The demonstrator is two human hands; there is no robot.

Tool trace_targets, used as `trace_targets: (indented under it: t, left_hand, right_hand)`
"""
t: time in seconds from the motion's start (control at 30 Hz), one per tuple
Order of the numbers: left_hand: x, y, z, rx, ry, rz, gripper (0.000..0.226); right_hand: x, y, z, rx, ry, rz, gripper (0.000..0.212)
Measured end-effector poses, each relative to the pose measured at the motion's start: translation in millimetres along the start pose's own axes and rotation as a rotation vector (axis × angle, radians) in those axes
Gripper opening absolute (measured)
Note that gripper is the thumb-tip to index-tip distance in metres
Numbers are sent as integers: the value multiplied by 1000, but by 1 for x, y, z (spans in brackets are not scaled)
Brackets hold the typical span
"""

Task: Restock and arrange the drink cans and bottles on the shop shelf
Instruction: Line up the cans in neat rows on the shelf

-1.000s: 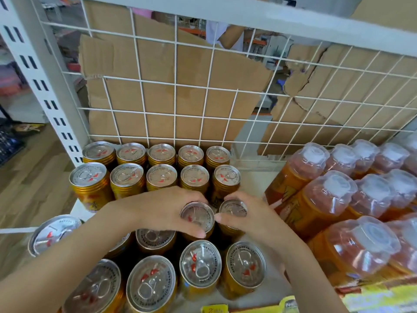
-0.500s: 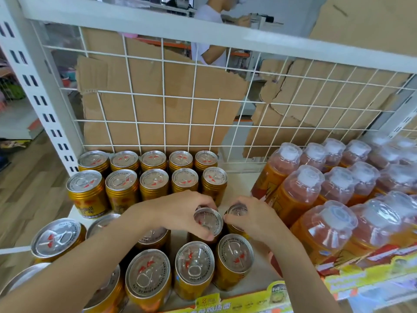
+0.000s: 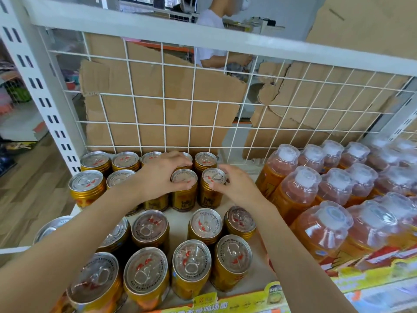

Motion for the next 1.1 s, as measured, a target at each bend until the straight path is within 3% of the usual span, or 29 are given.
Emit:
trace_targets:
  t: [0.1, 0.17, 0.3, 0.57, 0.83, 1.1]
  left_hand:
    - [9, -14, 4, 90, 22, 153, 77]
    - [13, -20, 5, 125, 32, 166, 73]
    - [10, -24, 7, 142, 0, 142, 60]
    - [14, -25, 11, 190, 30, 25, 75]
    - [12, -23, 9, 201, 14, 22, 66]
    - [13, -24, 9, 195, 39, 4, 73]
  right_hand:
    - [-2, -6, 14, -18, -26, -32, 70]
    - [-2, -6, 18, -30, -23, -44, 63]
    - [-2, -7, 22, 6, 21, -16, 59]
    - [-6, -9, 27, 71, 46, 43, 61]
    - [-7, -11, 29, 85, 56, 68, 62]
    - [-5, -11, 28, 96, 79, 63, 63]
Point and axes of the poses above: each hand's wrist, its own z-axis towards the middle knuckle, its own y-axis out of the back of the hand, x = y × z, the point moved 7 cm from there along z, towards the middle knuckle, and after that the axes turned 4 degrees about z, right-handed, at the moved point
